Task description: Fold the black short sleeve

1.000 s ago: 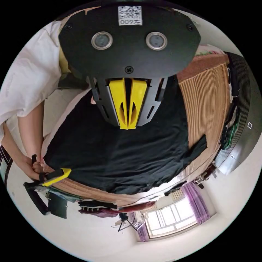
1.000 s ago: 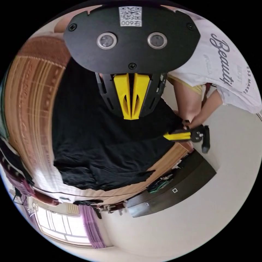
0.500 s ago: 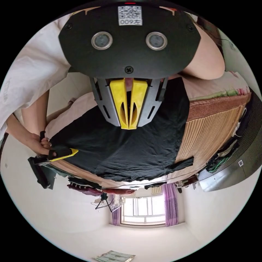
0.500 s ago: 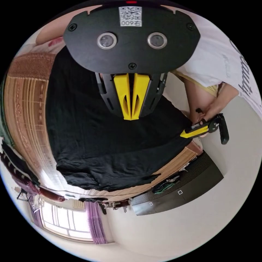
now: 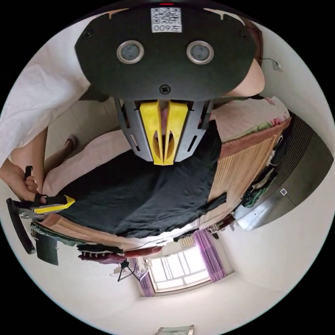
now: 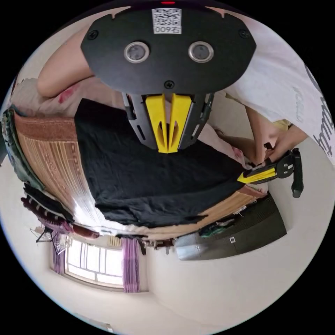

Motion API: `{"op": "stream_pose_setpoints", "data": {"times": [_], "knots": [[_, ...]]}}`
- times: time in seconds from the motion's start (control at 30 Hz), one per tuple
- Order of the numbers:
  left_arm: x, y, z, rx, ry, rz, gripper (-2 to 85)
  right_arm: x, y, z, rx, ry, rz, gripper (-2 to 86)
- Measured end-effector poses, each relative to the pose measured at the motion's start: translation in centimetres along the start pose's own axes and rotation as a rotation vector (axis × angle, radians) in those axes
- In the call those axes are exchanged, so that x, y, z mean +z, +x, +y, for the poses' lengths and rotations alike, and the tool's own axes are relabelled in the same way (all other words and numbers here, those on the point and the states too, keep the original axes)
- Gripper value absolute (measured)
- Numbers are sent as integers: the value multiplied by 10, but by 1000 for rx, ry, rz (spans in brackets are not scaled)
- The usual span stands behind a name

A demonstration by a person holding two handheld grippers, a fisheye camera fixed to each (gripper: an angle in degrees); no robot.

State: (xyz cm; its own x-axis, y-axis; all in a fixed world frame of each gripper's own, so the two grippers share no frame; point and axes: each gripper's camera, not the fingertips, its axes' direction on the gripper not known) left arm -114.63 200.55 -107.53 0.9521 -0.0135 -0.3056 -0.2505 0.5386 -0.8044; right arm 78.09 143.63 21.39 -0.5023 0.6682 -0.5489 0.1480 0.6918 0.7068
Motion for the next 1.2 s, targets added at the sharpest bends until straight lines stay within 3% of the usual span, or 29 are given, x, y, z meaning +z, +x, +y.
{"op": "stream_pose_setpoints", "data": {"times": [0.1,0.17,0.2,0.23,0.3,0.4,0.47,0.63,0.83,0.97,1.2], "knots": [[13,27,-16,20,119,103,6,15,0,-15,12,63,-24,-8],[41,48,-20,72,12,174,6,47,4,-26,26,-97,-31,-8],[59,62,-15,96,-106,221,5,52,5,-26,32,-118,-31,-8],[62,66,-10,82,-112,231,5,48,8,-24,57,-67,-37,-8],[46,73,18,-17,-37,197,5,41,13,-25,63,-74,-75,-8],[45,95,35,22,-144,108,6,35,26,-33,67,-154,-168,-8],[36,106,33,25,-120,69,8,31,48,-53,118,-193,-224,-8],[10,134,-17,70,117,25,20,8,116,-119,197,20,-299,0],[46,179,-144,217,202,176,72,43,212,-213,194,150,-96,48],[92,218,-236,304,183,232,86,130,286,-296,96,-13,7,45],[180,289,-386,443,100,188,120,279,347,-394,-283,-444,-49,16]]}}
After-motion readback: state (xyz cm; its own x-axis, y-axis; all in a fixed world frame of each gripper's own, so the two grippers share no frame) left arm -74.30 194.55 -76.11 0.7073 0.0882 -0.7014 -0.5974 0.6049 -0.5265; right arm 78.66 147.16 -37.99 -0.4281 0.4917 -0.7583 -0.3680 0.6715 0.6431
